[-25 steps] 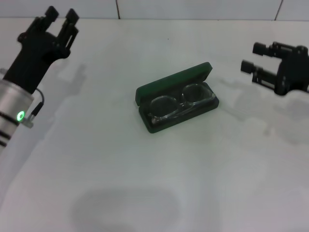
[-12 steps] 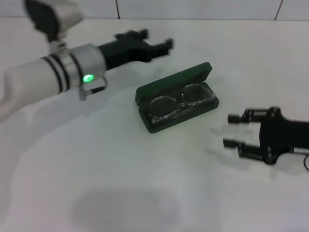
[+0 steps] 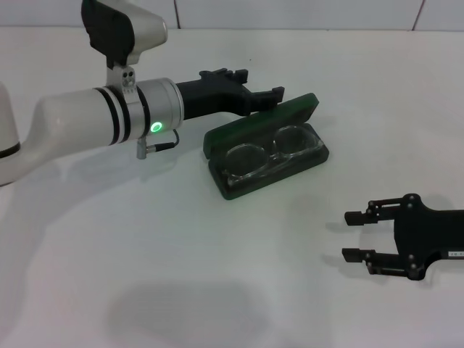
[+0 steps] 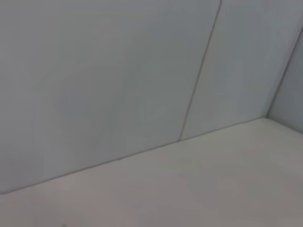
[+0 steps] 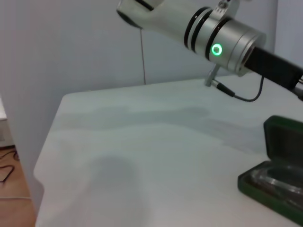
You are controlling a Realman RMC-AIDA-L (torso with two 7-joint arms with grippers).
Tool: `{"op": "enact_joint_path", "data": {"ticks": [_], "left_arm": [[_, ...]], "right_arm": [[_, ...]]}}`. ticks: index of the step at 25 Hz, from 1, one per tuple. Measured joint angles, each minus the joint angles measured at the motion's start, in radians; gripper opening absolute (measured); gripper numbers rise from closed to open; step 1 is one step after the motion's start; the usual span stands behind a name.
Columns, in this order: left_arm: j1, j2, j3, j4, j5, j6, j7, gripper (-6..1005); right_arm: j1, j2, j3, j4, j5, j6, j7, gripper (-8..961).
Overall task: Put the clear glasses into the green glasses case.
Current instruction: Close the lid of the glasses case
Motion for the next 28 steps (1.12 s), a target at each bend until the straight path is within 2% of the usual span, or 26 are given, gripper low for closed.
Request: {"op": "enact_joint_path", "data": {"ticks": [6,15,18,20,23,28], "left_arm": [[0.01,-0.004,0.004,0.011,-0.027,-0.065,0.003,874],[0.022,-0.007,0.135,0.027,-0.033,-0.075,-0.014,874],[0.035,-0.008,0.15,0.039,-0.035,-0.071,-0.014,874],[0.084,-0.008,0.21,0.079,-0.076,-0.072,0.005,874],[0.119,-0.008,0.261,0.109,-0.139,-0.078,0.049,875],[0.147,-0.008,0.319,0.124,-0.226,-0.075,0.11,875]], "right_arm": [[0.004,-0.001,0.001,-0.003,-0.012,-0.001,0.007,514],[0.006,-0.001,0.001,-0.003,-0.02,-0.001,0.013,515],[0.006,-0.001,0.001,-0.003,-0.022,-0.001,0.014,515],[0.006,-0.001,0.001,-0.003,-0.023,-0.001,0.017,515],[0.01,-0.001,0.001,-0.003,-0.023,-0.001,0.023,514],[0.012,-0.001,0.001,-0.005,-0.023,-0.001,0.033,515]]}}
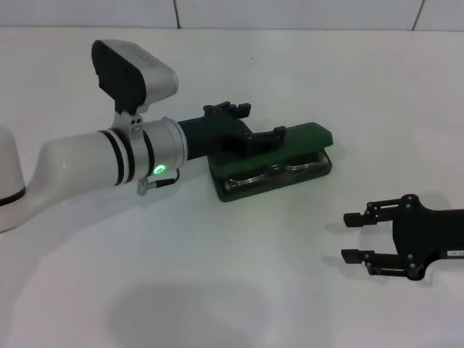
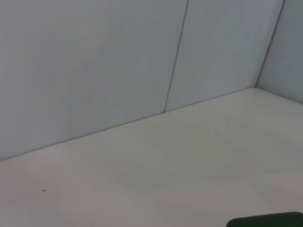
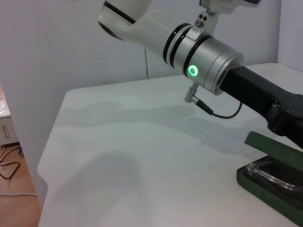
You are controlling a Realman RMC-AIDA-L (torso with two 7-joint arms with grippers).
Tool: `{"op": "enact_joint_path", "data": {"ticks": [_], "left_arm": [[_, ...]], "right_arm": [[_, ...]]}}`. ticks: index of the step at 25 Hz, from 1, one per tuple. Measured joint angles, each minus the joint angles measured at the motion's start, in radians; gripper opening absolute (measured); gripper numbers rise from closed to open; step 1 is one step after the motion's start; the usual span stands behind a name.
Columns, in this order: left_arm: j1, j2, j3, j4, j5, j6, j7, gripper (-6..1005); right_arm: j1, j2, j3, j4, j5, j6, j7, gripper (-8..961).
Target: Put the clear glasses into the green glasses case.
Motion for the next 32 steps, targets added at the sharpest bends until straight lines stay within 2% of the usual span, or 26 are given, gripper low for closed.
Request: {"op": "enact_joint_path", "data": {"ticks": [13,20,23,25,27,29,32], "left_arm": [[0.01,0.003,0.02,0.006,-0.044,0.033,0.01,875],[0.061,0.016,0.008,0.029,-0.222,0.21,0.137,875],[0.109,0.022,-0.045,0.041,-0.236,0.311,0.202,873],[0.147,0.027,-0.098,0.041,-0.233,0.433,0.251,873],[0.187,0.043,-0.141,0.041,-0.233,0.582,0.301,872],[0.222,0.071,-0.166,0.041,-0.232,0.716,0.338,871],[0.252,0.135,-0.174,0.04,-0.189,0.85,0.334,869]], "right_arm": [[-0.001,0.0,0.001,-0.007,-0.001,0.005,0.006,514],[-0.008,0.0,0.01,-0.008,-0.001,0.01,0.006,515],[-0.008,0.001,0.015,-0.01,0.031,0.008,-0.004,515],[-0.008,0.002,0.017,-0.013,0.083,0.003,-0.021,514],[-0.011,0.003,0.017,-0.013,0.174,-0.016,-0.061,515],[-0.009,0.002,0.017,-0.011,0.243,-0.068,-0.102,516],[0.006,0.0,0.022,-0.015,0.279,-0.143,-0.112,518]]}}
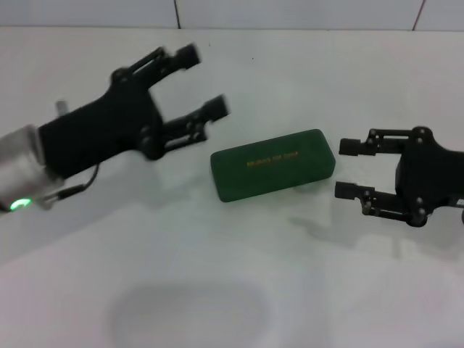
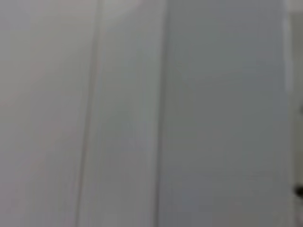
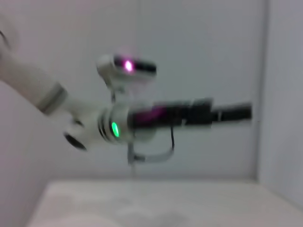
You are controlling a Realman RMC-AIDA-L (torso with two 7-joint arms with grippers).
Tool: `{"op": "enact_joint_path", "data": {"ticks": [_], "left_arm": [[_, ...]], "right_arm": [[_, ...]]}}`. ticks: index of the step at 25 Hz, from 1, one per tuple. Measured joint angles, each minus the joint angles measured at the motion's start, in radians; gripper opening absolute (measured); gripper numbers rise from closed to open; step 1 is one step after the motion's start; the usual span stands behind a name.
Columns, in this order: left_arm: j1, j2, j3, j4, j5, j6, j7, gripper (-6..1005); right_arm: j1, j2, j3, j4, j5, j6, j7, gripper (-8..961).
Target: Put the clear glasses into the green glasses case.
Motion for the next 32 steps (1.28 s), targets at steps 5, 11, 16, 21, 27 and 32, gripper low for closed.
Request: {"op": "enact_joint_path", "data": {"ticks": [5,11,16,21,27,32], "left_arm": [[0.043,0.036,-0.005,-0.015,0.103,0.045,-0.011,867],[0.109,0.017,-0.019,0.003,0.114,0.047,0.038,870],[0.136,-0.004,-0.02,0.0,0.133,0.048,0.111,864],[0.132,-0.016,-0.02,-0.007,0.152,0.048,0.145,861],[0.13,-0.025,-0.062,-0.012,0.15,0.046,0.155,862],[0.132,-0.034,-0.074,-0.013,0.146,0.043,0.163,862]], "right_arm": [[0.027,-0.002,0.003,-0.007,0.008,-0.055,0.025,534],[0.027,0.004,0.002,0.0,0.01,-0.053,-0.014,613],[0.027,0.006,0.004,0.014,0.017,-0.049,-0.036,759],[0.04,0.005,0.002,0.029,0.017,-0.027,-0.045,867],[0.048,0.006,-0.005,0.03,0.016,0.019,-0.06,886],[0.055,0.007,-0.009,0.031,0.014,0.021,-0.069,886]]}}
